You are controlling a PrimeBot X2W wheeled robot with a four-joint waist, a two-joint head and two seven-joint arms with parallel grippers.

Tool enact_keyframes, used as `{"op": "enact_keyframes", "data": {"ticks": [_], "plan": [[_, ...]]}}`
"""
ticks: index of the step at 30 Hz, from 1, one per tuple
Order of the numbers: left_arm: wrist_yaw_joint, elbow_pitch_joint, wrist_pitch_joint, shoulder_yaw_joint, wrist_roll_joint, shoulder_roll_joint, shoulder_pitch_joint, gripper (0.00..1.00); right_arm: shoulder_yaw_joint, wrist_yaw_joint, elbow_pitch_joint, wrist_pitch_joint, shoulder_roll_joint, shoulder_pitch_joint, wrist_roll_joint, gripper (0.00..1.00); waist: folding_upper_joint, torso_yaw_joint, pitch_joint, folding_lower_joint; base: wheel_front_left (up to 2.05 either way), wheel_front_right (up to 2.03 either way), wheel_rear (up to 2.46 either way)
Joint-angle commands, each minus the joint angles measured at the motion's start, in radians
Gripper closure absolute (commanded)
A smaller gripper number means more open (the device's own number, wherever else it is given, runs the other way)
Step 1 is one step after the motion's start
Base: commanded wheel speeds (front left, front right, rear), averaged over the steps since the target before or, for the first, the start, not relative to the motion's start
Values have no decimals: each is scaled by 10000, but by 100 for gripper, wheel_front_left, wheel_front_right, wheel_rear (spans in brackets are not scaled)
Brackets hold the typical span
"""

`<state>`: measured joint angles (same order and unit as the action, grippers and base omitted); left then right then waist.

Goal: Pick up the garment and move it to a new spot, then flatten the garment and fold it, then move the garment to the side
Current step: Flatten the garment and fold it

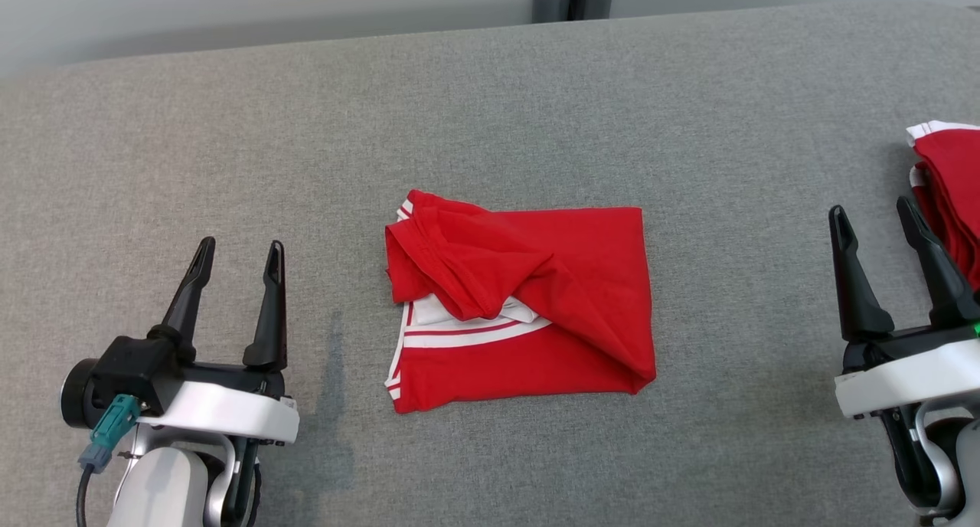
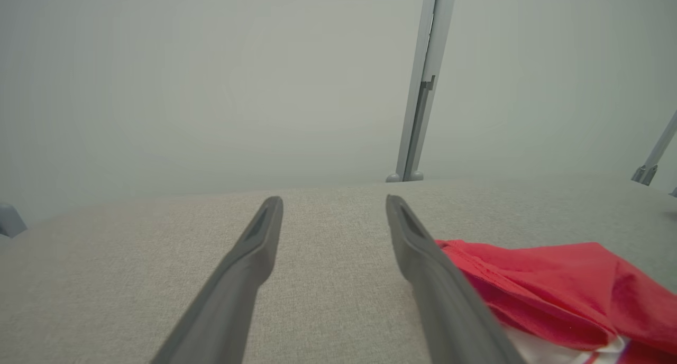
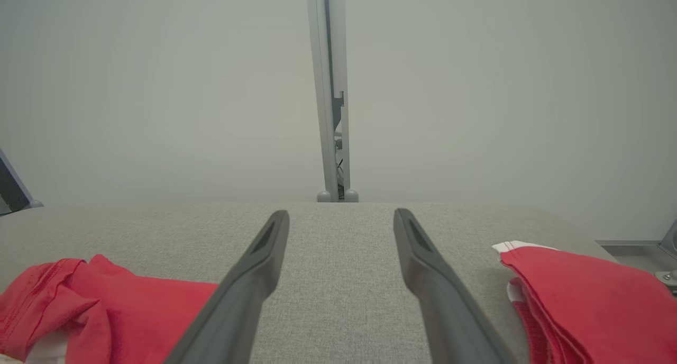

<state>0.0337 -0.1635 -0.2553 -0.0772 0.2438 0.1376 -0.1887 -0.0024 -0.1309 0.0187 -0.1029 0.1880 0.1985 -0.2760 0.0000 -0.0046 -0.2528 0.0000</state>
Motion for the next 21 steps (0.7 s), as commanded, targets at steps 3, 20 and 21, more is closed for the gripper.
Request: {"op": "enact_keyframes", "data": {"ticks": [3, 20, 21], "plan": [[-83, 99, 83, 22, 27, 72, 137, 0, -116, 5, -58, -10, -48, -226, -10, 0, 0, -32, 108, 0, 0, 0, 0], [-112, 292, 39, -277, 65, -34, -306, 0, 1364, 5, 768, 184, 764, 787, -423, 100, 0, 1021, -265, 0, 0, 0, 0], [-106, 279, 21, -298, 79, -57, -317, 0, 1621, 5, 907, 157, 849, 967, -466, 100, 0, 1111, -310, 0, 0, 0, 0]]}}
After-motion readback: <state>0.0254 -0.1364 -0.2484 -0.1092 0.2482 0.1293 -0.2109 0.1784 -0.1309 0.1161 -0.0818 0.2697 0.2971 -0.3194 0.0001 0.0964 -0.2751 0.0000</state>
